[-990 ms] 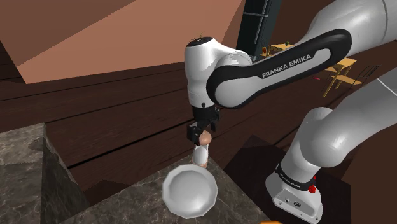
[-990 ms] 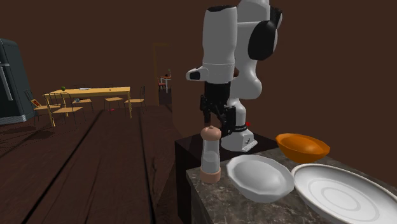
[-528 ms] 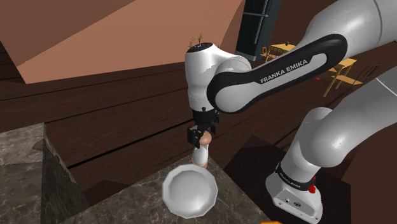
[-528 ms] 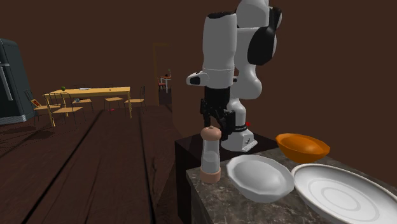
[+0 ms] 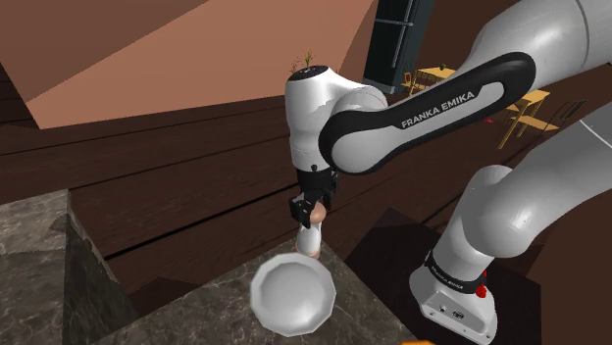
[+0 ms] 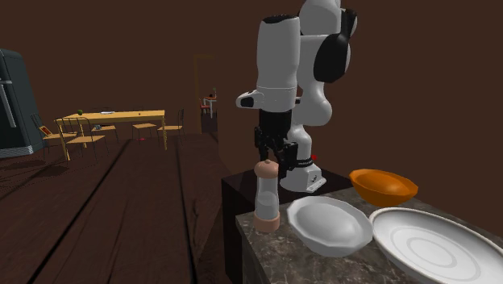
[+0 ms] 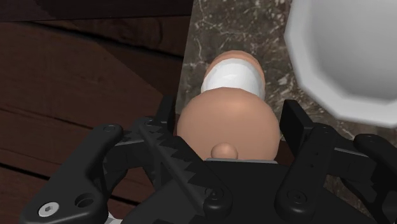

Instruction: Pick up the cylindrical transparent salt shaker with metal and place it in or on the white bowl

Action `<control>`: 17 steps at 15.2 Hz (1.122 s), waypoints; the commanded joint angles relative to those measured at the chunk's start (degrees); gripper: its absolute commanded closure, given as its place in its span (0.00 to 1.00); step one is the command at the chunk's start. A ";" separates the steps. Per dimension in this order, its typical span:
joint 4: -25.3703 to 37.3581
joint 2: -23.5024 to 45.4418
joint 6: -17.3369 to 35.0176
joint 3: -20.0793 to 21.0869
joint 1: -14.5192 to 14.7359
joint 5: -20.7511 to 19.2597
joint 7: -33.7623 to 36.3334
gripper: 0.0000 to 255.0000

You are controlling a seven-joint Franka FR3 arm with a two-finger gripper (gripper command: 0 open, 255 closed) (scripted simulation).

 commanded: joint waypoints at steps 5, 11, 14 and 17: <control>0.41 -0.44 -0.88 -0.18 0.05 0.06 -0.13 1.00; 3.42 -2.77 -6.14 -1.24 0.21 0.12 -0.78 1.00; 5.07 -3.69 -8.69 -1.73 0.23 0.06 -1.04 1.00; 6.83 -4.46 -11.19 -2.20 0.22 -0.03 -1.27 1.00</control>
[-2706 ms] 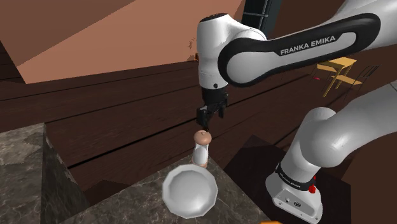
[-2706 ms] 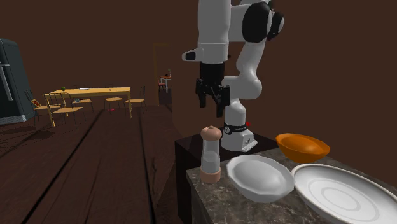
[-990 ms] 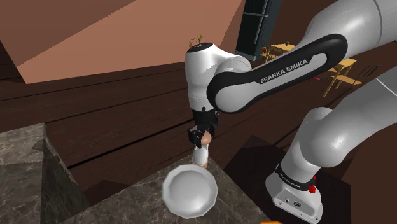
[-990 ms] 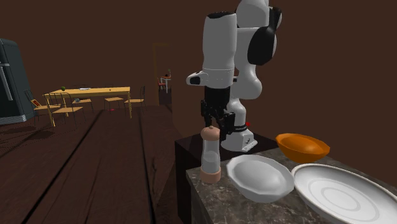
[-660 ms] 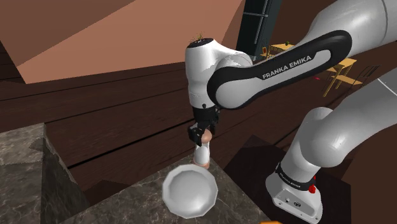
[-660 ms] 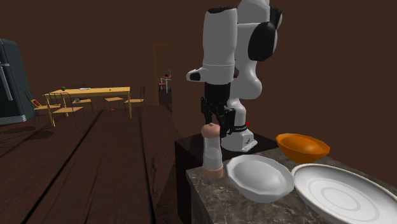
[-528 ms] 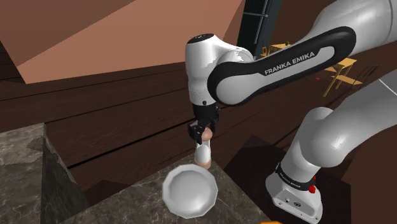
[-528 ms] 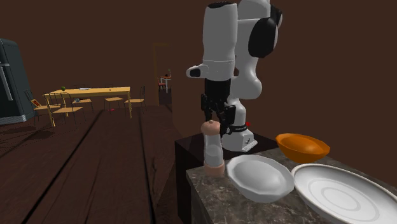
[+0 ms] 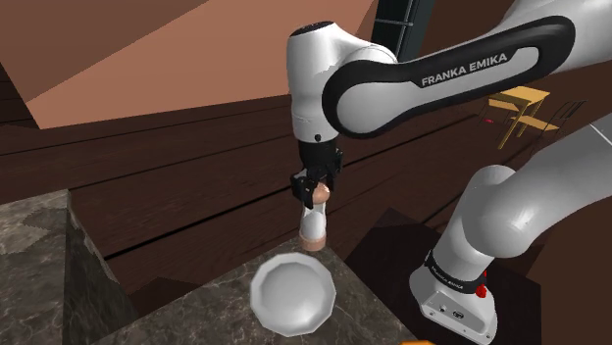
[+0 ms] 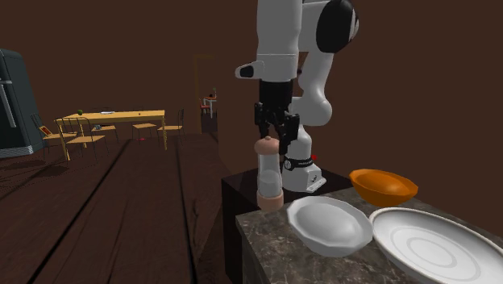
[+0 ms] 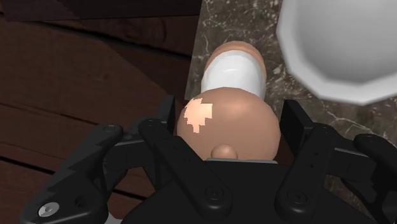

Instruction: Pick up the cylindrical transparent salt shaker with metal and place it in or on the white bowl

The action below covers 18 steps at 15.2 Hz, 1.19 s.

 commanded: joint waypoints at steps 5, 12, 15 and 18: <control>3.75 -1.24 -4.98 -0.85 -0.05 -0.24 -0.34 1.00; 8.58 -1.94 -10.50 -1.73 -0.24 -0.67 -0.65 1.00; 10.80 -2.03 -12.80 -2.06 -0.36 -0.87 -0.74 1.00; 13.12 -1.99 -15.09 -2.36 -0.48 -1.09 -0.82 1.00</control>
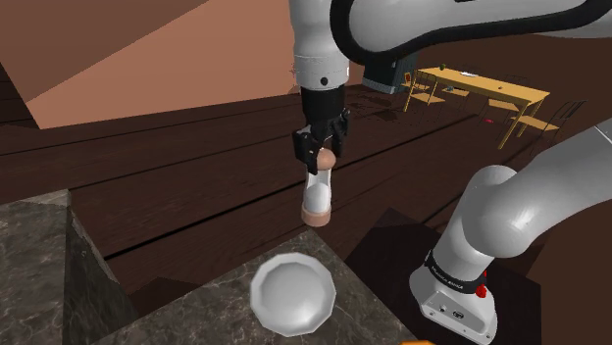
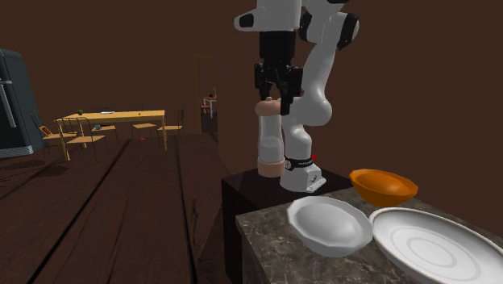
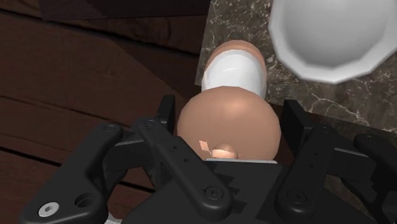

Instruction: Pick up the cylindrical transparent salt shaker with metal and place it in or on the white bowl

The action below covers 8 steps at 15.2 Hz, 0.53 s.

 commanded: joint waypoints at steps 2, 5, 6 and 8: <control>1.88 -0.06 -1.96 -0.25 -0.07 -0.14 -0.05 1.00; 5.52 0.62 -4.73 2.44 1.04 1.38 3.78 1.00; 6.86 0.98 -5.62 3.38 1.35 1.84 5.10 1.00; 9.71 1.92 -7.35 5.29 1.90 2.67 7.81 1.00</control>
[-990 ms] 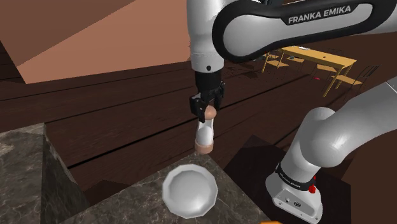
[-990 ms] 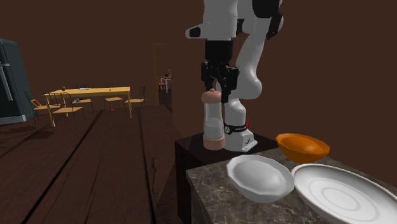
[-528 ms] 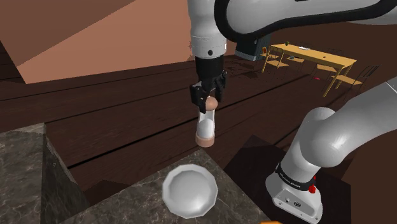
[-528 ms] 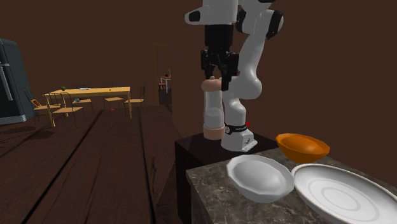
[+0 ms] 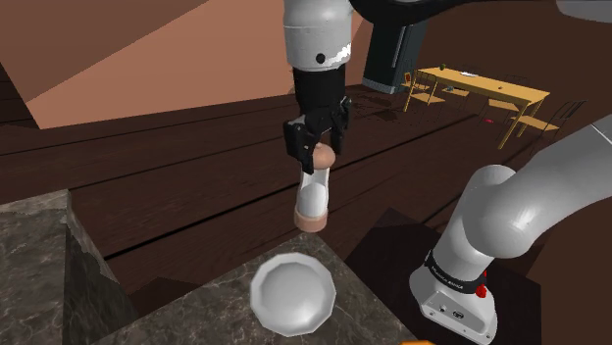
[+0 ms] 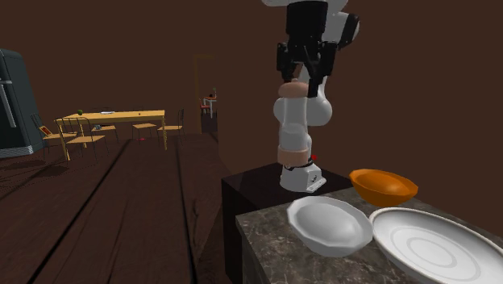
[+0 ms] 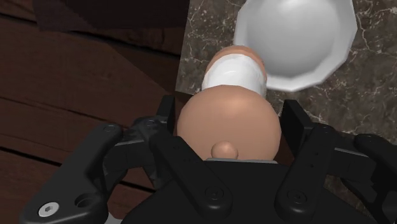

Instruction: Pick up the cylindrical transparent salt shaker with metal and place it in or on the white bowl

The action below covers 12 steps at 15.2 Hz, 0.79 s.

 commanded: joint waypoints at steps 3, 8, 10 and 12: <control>6.35 2.54 -3.45 4.16 0.92 1.46 5.90 1.00; 12.66 6.06 -5.86 8.76 1.52 2.23 12.10 1.00; 10.77 5.63 -4.36 8.83 1.66 2.46 11.92 1.00; 8.95 5.26 -2.86 8.93 1.80 2.69 11.77 1.00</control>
